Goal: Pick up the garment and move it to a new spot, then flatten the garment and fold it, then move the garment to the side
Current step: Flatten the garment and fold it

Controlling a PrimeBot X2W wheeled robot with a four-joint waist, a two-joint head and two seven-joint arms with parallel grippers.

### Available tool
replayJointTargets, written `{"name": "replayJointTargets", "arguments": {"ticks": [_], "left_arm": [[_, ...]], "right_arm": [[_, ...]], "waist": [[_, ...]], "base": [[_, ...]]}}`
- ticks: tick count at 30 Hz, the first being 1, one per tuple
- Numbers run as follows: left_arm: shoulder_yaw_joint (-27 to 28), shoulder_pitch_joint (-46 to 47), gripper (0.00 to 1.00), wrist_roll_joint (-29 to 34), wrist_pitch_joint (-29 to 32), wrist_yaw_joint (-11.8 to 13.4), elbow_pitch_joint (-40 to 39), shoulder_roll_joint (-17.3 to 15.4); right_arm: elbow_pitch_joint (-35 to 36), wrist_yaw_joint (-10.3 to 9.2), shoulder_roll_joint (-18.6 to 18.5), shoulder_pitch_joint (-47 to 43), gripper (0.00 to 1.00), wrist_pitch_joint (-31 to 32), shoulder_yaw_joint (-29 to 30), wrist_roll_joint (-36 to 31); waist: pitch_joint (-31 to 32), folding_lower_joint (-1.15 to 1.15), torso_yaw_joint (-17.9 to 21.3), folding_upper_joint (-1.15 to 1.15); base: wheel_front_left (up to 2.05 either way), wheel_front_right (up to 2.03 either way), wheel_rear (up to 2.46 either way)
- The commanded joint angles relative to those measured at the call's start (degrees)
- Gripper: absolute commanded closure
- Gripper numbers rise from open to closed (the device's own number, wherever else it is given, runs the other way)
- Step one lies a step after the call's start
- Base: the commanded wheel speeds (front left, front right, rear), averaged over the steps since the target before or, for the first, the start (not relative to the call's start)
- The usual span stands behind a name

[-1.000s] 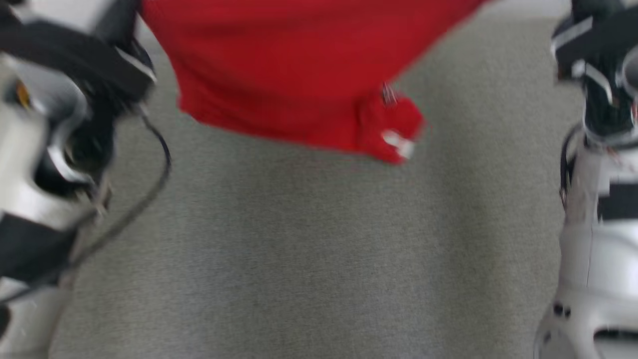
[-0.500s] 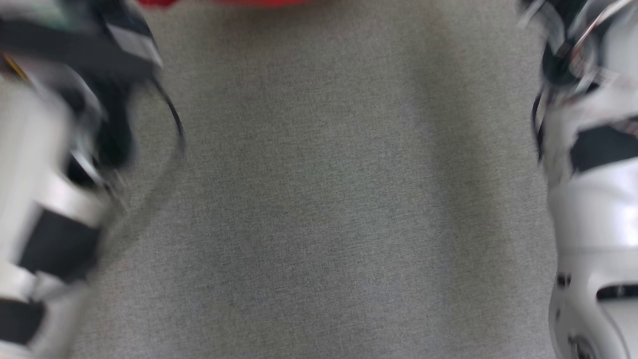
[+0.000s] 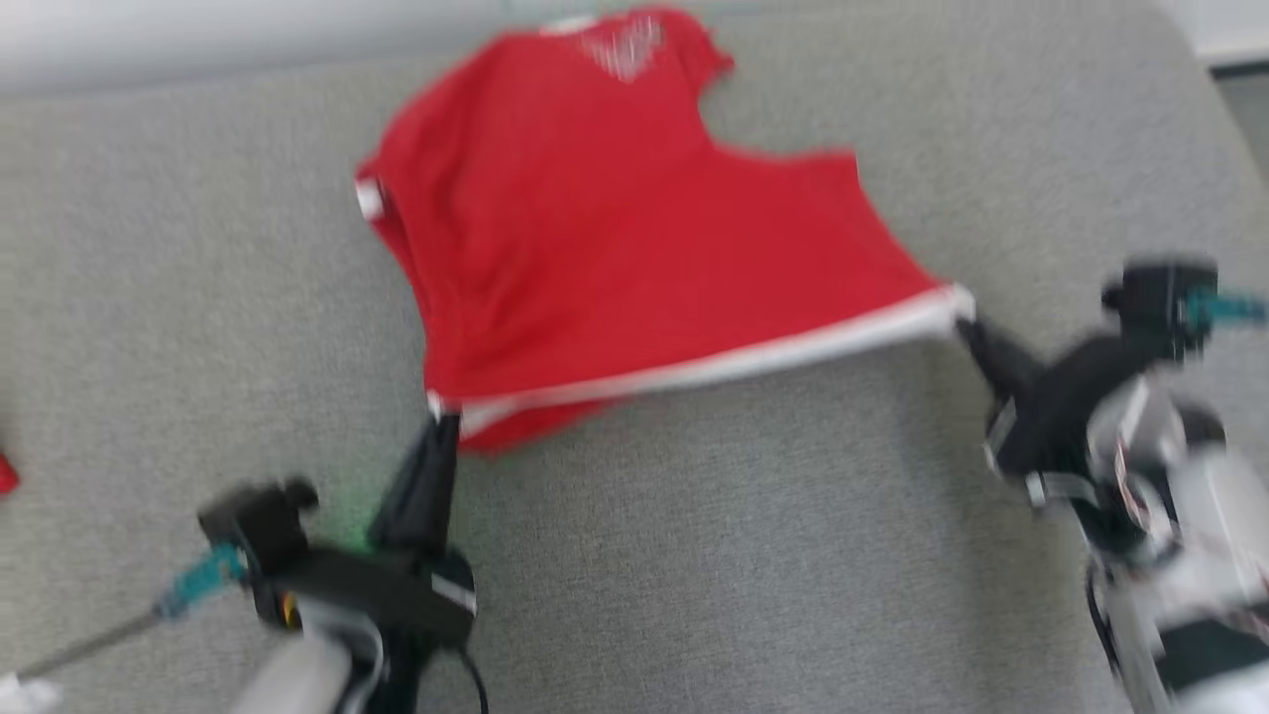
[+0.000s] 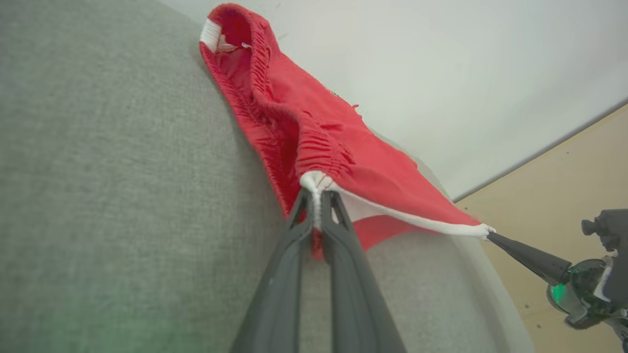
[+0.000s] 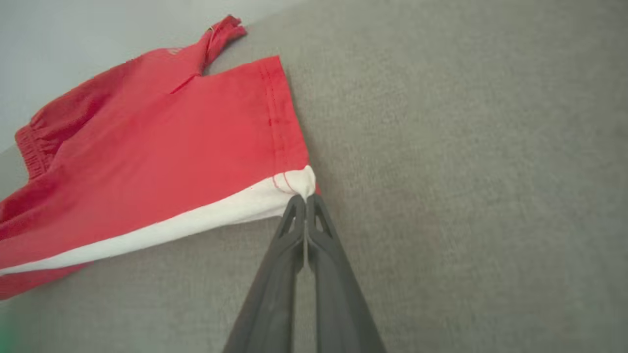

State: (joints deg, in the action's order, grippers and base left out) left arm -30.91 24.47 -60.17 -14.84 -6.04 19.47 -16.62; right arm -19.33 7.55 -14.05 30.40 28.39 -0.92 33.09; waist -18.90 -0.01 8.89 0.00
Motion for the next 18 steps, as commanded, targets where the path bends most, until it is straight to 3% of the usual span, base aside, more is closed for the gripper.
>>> {"name": "replayJointTargets", "arguments": {"ticks": [1, 8, 18], "left_arm": [[-0.3, -4.4, 1.0, -0.6, 0.0, -0.2, 0.6, 0.6], [1.2, -12.8, 1.0, -1.0, -0.3, -1.1, -1.8, 1.1], [-2.0, -23.9, 1.0, 5.5, -0.3, -0.4, -2.9, -4.3]], "right_arm": [[3.3, -0.1, -0.8, -4.4, 1.0, 2.0, 0.5, 0.8], [18.3, -0.09, -0.3, -21.0, 1.0, 11.6, 4.1, 2.8], [32.7, -0.09, 3.5, -41.5, 1.0, 22.0, 8.5, 3.0]], "waist": [[5.4, 0.01, 0.2, 0.0], [11.8, 0.01, 0.1, 0.0], [17.4, 0.01, -0.4, 0.0]], "base": [[0.0, 0.0, 0.0], [0.0, 0.0, 0.0], [0.0, 0.0, 0.0]]}}
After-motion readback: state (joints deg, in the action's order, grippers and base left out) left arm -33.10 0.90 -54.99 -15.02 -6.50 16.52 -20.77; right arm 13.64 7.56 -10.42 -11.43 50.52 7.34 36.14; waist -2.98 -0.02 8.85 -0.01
